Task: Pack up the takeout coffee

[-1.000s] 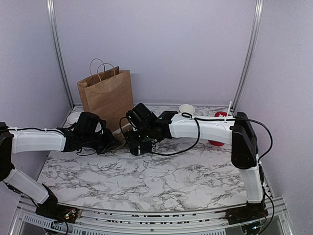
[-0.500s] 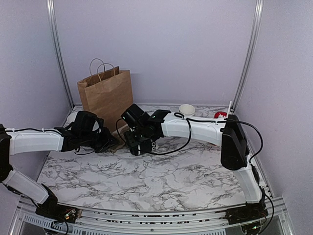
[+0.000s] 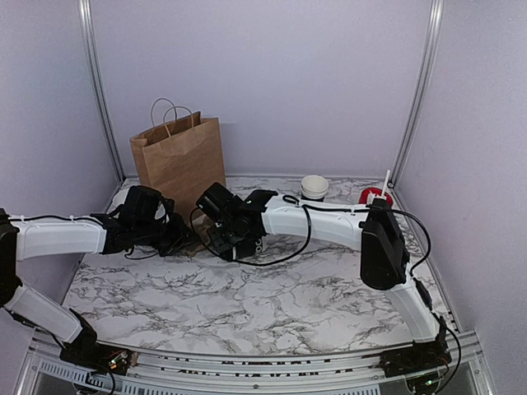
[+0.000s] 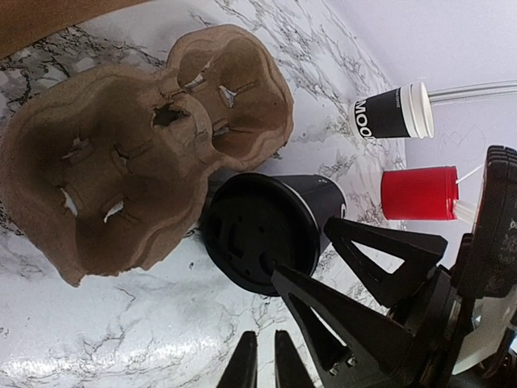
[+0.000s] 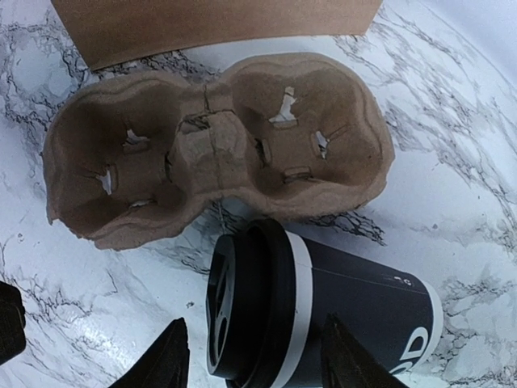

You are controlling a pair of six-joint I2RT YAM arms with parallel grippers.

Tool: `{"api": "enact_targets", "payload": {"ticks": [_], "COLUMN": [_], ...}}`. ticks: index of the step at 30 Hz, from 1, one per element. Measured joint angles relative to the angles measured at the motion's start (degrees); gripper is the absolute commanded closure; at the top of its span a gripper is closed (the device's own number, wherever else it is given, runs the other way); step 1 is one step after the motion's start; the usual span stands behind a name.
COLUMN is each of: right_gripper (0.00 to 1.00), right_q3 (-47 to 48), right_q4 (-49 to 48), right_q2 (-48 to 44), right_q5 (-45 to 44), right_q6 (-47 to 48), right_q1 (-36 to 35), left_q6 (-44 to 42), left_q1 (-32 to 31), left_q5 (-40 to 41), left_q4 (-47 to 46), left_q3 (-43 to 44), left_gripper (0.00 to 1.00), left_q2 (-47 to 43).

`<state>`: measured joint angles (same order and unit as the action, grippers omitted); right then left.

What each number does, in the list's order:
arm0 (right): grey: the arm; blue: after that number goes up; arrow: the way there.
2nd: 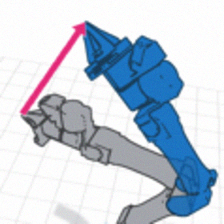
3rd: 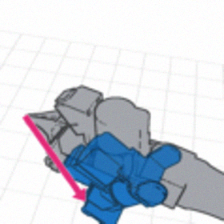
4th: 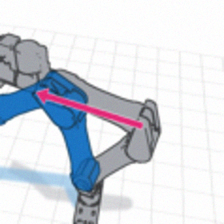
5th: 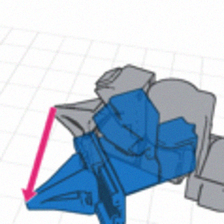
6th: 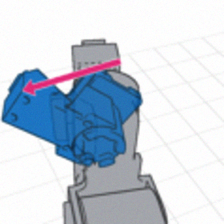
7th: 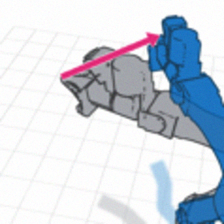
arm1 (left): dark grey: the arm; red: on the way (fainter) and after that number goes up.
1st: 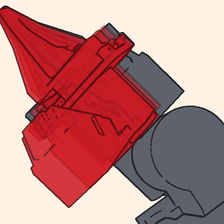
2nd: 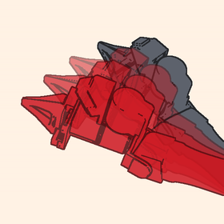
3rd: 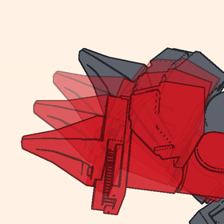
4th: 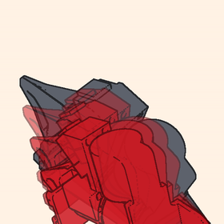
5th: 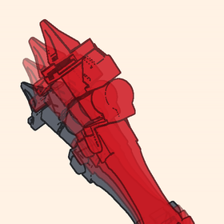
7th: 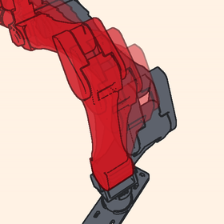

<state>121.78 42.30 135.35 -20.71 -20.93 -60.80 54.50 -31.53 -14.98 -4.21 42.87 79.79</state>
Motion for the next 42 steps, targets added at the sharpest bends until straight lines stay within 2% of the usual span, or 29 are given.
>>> {"api": "enact_targets", "payload": {"ticks": [13,18,27,34,37,42], "right_gripper": [0.55,0.64,0.78,0.86,0.87,0.80], "right_q3": [6.1,8.0,9.0,6.6,5.7,5.4], "right_q4": [6.1,8.5,9.4,7.2,5.8,3.9], "right_q2": [4.0,4.9,4.8,1.8,0.0,-1.3], "right_q5": [-7.1,-8.8,-7.3,-2.4,0.0,3.1], "right_q6": [-0.6,-1.5,-2.0,-3.0,-3.4,-3.7], "right_q1": [-2.7,-3.1,-2.9,-1.5,-0.2,1.4], "left_q6": [-0.8,-1.0,-1.4,-1.7,-1.7,-2.0], "left_q1": [1.2,1.8,2.5,2.6,2.8,2.8], "left_q5": [-1.6,-2.7,-3.9,-4.6,-4.8,-5.3], "left_q4": [-0.5,-0.7,-0.7,-1.1,-1.5,-1.6], "left_q3": [-2.0,-2.0,-2.0,-2.3,-2.5,-2.6], "left_gripper": [0.91,0.91,0.91,0.91,0.91,0.91], "left_q2": [0.0,0.0,0.0,0.0,0.0,0.0]}}
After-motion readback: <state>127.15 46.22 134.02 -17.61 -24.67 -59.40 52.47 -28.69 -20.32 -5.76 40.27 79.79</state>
